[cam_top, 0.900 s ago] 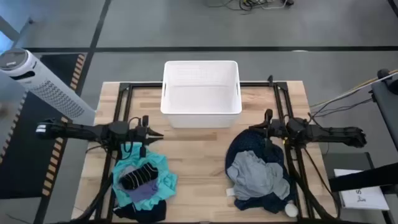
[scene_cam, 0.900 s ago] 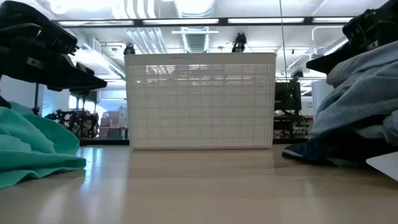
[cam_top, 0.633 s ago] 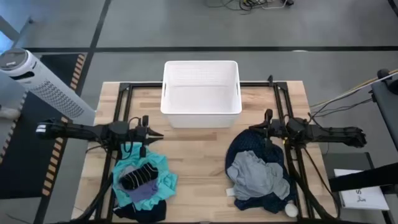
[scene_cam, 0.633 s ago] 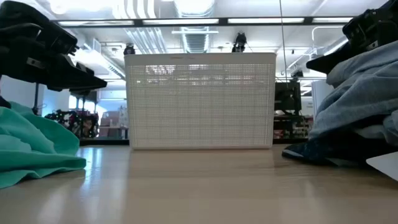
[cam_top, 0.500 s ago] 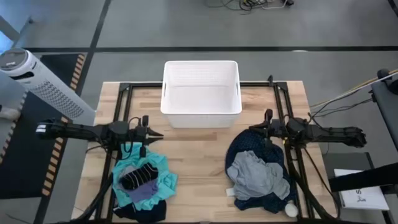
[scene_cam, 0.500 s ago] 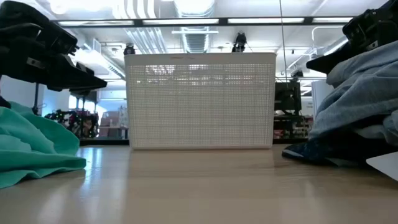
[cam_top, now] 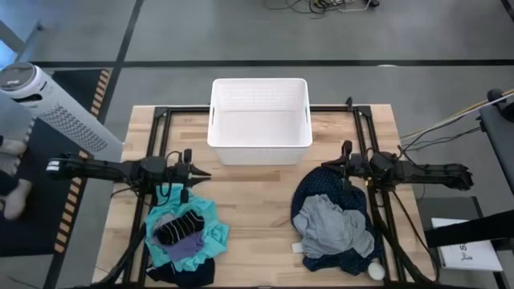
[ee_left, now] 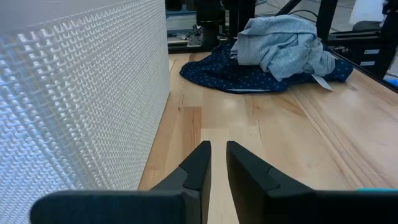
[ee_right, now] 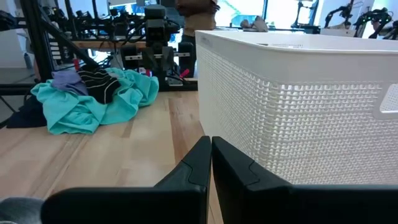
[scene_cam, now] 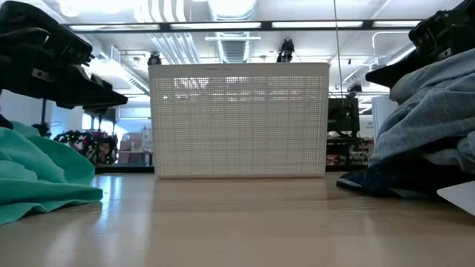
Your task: Sort clothes
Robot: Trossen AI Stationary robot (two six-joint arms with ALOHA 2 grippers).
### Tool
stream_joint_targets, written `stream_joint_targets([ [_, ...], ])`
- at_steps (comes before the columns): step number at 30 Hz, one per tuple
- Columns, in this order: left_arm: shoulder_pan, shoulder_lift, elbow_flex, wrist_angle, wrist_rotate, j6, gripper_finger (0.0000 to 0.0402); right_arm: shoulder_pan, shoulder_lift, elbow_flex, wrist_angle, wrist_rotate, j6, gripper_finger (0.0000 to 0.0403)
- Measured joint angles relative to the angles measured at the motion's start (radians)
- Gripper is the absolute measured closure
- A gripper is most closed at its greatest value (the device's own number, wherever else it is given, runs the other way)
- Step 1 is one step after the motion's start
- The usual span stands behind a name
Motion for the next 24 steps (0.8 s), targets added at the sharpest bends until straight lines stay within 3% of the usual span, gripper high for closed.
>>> stream_joint_targets([
  [5,0.000,0.000,0.000,0.000,0.000,0.000,0.0364,0.000,0.000,0.000,0.079,0.000,0.048,0.0403],
  [10,0.000,0.000,0.000,0.000,0.000,0.000,0.0364,0.000,0.000,0.000,0.307,-0.004,0.143,0.0403],
  [12,0.000,0.000,0.000,0.000,0.000,0.000,0.0364,0.000,0.000,0.002,0.375,-0.057,0.169,0.0403],
  [16,0.000,0.000,0.000,0.000,0.000,0.000,0.0364,0.001,0.016,0.047,0.359,-0.184,0.197,0.0403],
  [24,0.000,0.002,0.000,0.001,0.000,0.000,0.0364,0.001,0.184,0.200,0.299,-0.207,0.193,0.0403],
])
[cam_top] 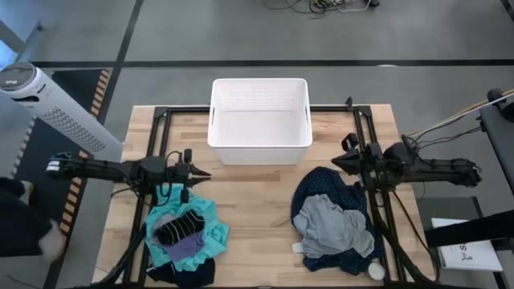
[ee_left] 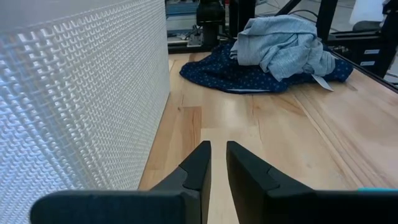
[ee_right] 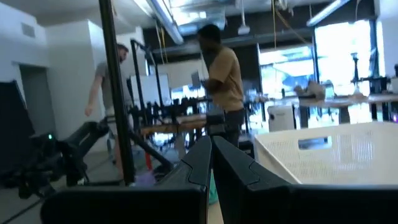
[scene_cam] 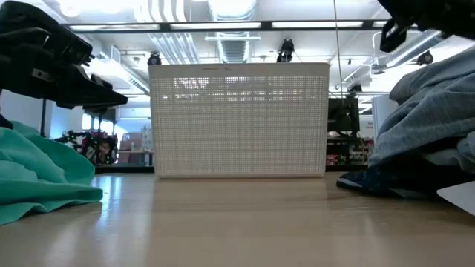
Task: Sort clothes
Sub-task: Put the gray shirt into the white laundry bin
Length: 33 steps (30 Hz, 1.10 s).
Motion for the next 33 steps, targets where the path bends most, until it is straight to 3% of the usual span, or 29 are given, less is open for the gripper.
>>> stream_joint_targets([
  [9,0.000,0.000,0.000,0.000,0.000,0.000,0.0364,0.016,0.291,0.330,-0.514,-0.082,0.066,0.0394],
  [16,0.000,0.000,0.000,0.000,0.000,0.000,0.0364,0.104,0.471,0.551,-0.870,-0.098,0.112,0.0317],
  [24,0.000,0.001,0.000,0.000,0.000,0.000,0.0364,0.249,0.612,0.602,-0.960,-0.047,0.256,0.0238],
  [33,0.000,0.000,0.000,0.000,0.000,0.000,0.0364,0.385,0.732,0.603,-1.013,0.059,0.409,0.0213],
])
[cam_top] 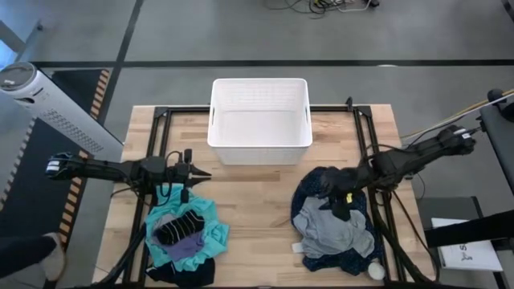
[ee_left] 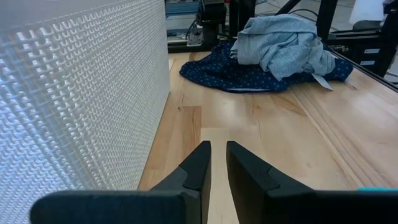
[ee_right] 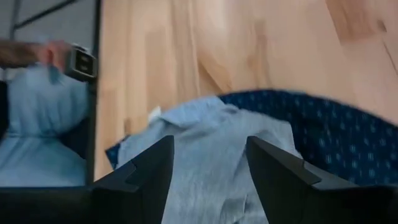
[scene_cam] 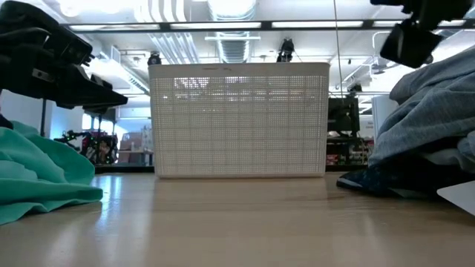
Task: Sort clothes
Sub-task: Put the gray shirt into the white laundry bin
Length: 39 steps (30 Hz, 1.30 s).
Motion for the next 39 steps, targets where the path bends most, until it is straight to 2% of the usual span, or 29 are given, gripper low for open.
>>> stream_joint_targets([
  [7,0.000,0.000,0.000,0.000,0.000,0.000,0.0364,0.057,0.118,0.069,-0.144,0.055,0.079,0.0202],
  [13,0.000,0.000,0.000,0.000,0.000,0.000,0.0364,0.093,0.271,0.172,-0.186,0.048,0.077,0.0170],
  [20,0.000,0.006,0.000,0.000,0.000,0.000,0.0364,0.116,0.464,0.277,-0.357,0.041,0.076,0.0128],
  [25,0.000,0.006,0.000,0.000,0.000,0.000,0.0364,0.130,0.565,0.341,-0.385,0.008,0.056,0.0128],
  [28,0.000,0.006,0.000,0.000,0.000,0.000,0.0364,0.135,0.618,0.380,-0.420,-0.003,0.052,0.0159],
  [30,0.000,0.006,0.000,0.000,0.000,0.000,0.0364,0.139,0.650,0.401,-0.443,-0.002,0.049,0.0198],
  [36,0.000,0.006,0.000,0.000,0.000,0.000,0.0364,0.154,0.718,0.434,-0.475,-0.039,-0.003,0.0372],
  [39,0.000,0.006,0.000,0.000,0.000,0.000,0.0364,0.158,0.728,0.474,-0.486,-0.057,-0.002,0.0386],
])
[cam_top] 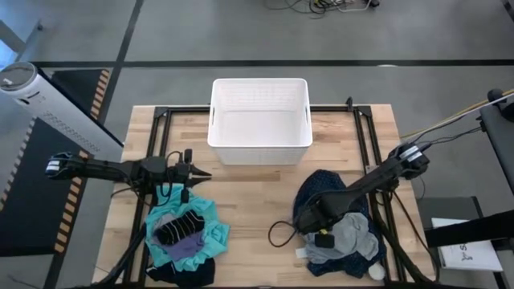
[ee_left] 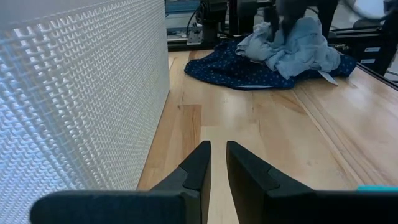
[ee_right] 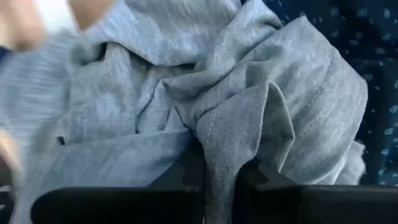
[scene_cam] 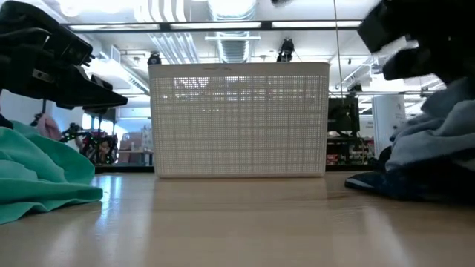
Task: Sort clothes
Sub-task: Put the gray shirt into the white laundry bin
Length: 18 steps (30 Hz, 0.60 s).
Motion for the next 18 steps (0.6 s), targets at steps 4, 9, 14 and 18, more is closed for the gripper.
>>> stream_joint_targets([
  [4,0.000,0.000,0.000,0.000,0.000,0.000,0.0364,0.009,-0.011,0.101,-0.017,0.041,0.000,0.0395],
  [9,0.000,0.000,0.000,0.000,0.000,0.000,0.0364,0.012,-0.037,0.260,-0.033,0.152,-0.002,0.0398],
  [14,0.000,0.000,0.000,0.000,0.000,0.000,0.0364,0.012,-0.058,0.398,-0.037,0.297,-0.024,0.0399],
  [18,0.000,0.000,0.000,0.000,0.000,0.000,0.0364,0.011,-0.060,0.501,-0.038,0.415,-0.067,0.0400],
])
